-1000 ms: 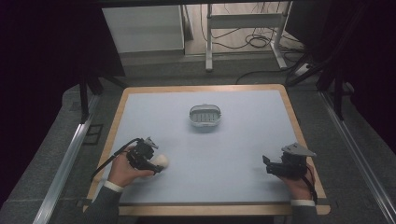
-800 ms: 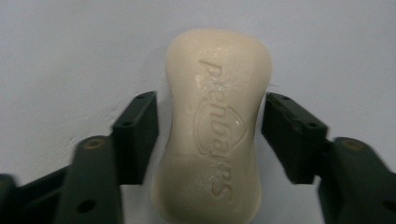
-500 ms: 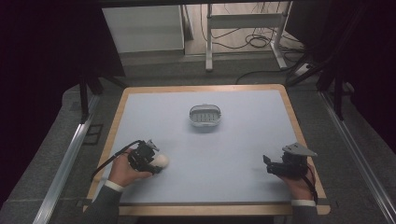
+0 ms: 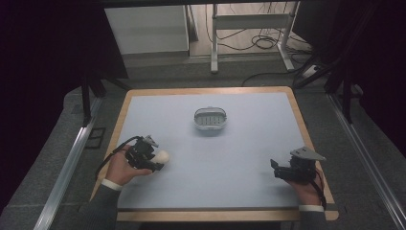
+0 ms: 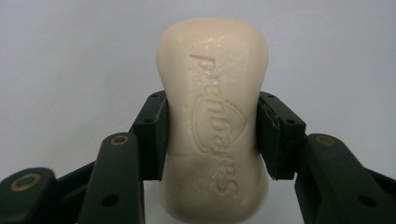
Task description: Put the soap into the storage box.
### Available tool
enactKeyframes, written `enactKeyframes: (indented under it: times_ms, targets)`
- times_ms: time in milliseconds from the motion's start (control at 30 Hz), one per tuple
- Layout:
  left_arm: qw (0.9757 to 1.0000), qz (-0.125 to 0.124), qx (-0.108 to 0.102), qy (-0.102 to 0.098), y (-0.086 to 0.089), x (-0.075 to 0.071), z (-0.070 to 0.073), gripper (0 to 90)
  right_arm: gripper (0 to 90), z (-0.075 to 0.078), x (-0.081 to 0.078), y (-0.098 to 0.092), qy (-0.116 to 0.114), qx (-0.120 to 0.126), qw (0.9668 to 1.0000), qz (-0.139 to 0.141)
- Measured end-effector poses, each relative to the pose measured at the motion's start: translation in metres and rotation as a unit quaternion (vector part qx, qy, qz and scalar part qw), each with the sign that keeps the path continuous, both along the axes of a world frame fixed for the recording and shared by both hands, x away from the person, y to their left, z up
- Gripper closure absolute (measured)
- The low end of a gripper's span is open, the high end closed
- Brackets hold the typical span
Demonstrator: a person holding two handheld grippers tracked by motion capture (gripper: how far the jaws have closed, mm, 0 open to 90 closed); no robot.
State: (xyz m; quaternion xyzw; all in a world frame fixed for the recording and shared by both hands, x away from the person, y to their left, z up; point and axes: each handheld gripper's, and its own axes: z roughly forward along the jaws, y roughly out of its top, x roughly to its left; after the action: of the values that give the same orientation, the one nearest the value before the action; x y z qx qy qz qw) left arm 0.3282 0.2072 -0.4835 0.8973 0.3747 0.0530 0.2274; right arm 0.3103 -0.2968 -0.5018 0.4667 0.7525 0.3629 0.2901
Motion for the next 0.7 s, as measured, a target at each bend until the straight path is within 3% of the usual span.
enactKeyframes:
  times_ms: [700]
  targets:
    - [0.9997, -0.004, -0.018, -0.016, -0.003, 0.005, 0.014, 49.9, 6.0, -0.003, 0.001, -0.003, 0.003, -0.003, 1.0000, -0.007]
